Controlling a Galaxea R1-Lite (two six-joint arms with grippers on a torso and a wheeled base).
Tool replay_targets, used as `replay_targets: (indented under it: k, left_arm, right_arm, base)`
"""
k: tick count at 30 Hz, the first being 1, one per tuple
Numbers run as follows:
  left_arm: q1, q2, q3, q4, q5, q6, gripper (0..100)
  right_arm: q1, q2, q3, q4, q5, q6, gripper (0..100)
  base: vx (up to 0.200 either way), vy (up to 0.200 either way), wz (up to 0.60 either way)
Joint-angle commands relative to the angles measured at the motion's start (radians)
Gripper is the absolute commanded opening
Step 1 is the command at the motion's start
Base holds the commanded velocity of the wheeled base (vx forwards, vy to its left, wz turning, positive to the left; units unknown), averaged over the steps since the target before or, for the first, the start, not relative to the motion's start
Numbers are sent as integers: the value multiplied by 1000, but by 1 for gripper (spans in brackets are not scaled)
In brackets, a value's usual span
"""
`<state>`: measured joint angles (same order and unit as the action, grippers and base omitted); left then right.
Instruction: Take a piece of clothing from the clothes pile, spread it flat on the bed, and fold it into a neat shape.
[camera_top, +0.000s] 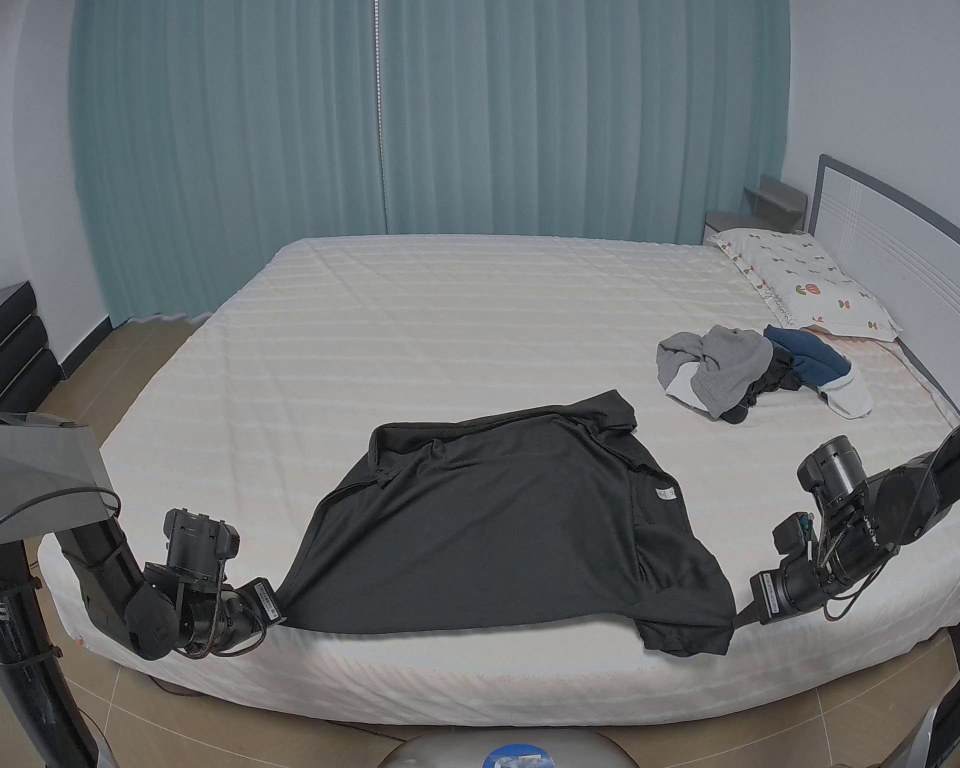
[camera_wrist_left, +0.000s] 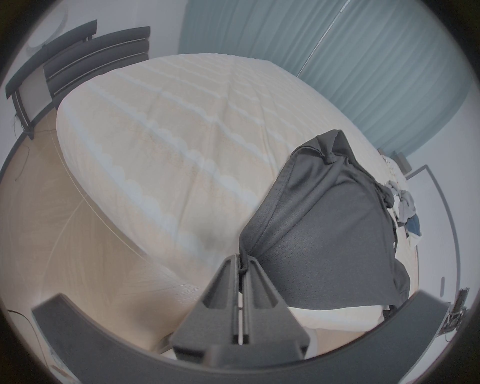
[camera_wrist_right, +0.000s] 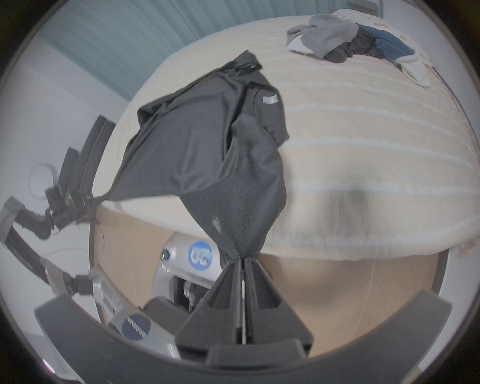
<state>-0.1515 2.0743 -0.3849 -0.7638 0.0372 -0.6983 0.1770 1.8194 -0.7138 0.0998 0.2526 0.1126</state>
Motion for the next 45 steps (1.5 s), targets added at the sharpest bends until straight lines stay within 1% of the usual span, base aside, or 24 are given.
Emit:
replay_targets:
  k: [1,2,4,7,10,16,17,18,20,21,24,26,27,28,29,30,31,33,35,37,42,44,45]
  left_arm:
    - [1,-34,8,67,7,46,0]
    - [1,-39,9,90,7,57,0]
    - [-2,-42,8,118,7,66,0]
    - [-7,-39,11,124,7,66,0]
    - [-8,-36,12,127,7,68,0]
    - [-8,-33,12,127,7,71,0]
    - [-8,-33,12,127,7,71,100]
    - [-8,-33,12,127,7,71,100]
    - [-8,-34,12,127,7,72,100]
    - [-8,-36,11,127,9,72,100]
    - [-7,-42,11,127,9,72,100]
    - [-3,-43,9,123,9,72,100]
    - [-3,-45,9,123,9,72,100]
    - [1,-45,0,118,9,68,100]
    - [1,-45,-3,116,9,63,100]
    - [1,-45,-3,116,9,63,100]
    - [3,-48,-12,112,6,57,100]
    - [4,-54,-17,95,-3,46,100]
    - [4,-56,-17,87,-8,42,100]
    - [3,-45,-14,43,-22,17,100]
    - [-2,-33,-6,-2,-28,-3,100]
    - [-10,-37,-3,-2,-43,-12,100]
    - [-17,-43,-3,-2,-60,-32,100]
  right_arm:
    - [22,-54,-9,69,-38,-40,0]
    - [22,-54,-9,84,-62,-50,0]
    - [22,-45,-9,107,-85,-73,0]
    - [21,-8,-9,113,-88,-102,0]
    - [22,20,-9,113,-93,-106,0]
    - [21,77,-27,66,-93,-100,0]
    - [18,87,-29,24,-87,-94,0]
    - [13,94,-27,-3,-84,-93,100]
    - [6,123,-16,-72,-82,-74,100]
    - [6,127,-15,-83,-82,-71,100]
    - [4,163,-24,-137,-82,-25,100]
    - [-4,190,-38,-190,-81,26,100]
    - [-4,192,-38,-195,-81,29,100]
    - [-10,216,-50,-258,-81,81,100]
    - [-11,230,-55,-290,-81,108,100]
    - [-11,230,-55,-290,-81,108,100]
    - [-21,267,-64,-367,-82,167,100]
    - [-25,325,-81,-462,-88,231,100]
    - [-28,348,-90,-492,-90,253,100]
    - [-45,411,-130,-549,-96,322,100]
    - [-82,466,-187,-555,-95,371,100]
    - [-91,486,-208,-557,-93,384,100]
    - [-96,491,-227,-557,-88,411,100]
  base:
    - [0,0,0]
    - [0,0,0]
    - [0,0,0]
    - [0,0,0]
    - [0,0,0]
    - [0,0,0]
    - [0,0,0]
    - [0,0,0]
    - [0,0,0]
    - [0,0,0]
    - [0,0,0]
    - [0,0,0]
    - [0,0,0]
    - [0,0,0]
    - [0,0,0]
    - [0,0,0]
    - [0,0,0]
    - [0,0,0]
    - [0,0,0]
    - [0,0,0]
    - [0,0,0]
    - [0,0,0]
    - [0,0,0]
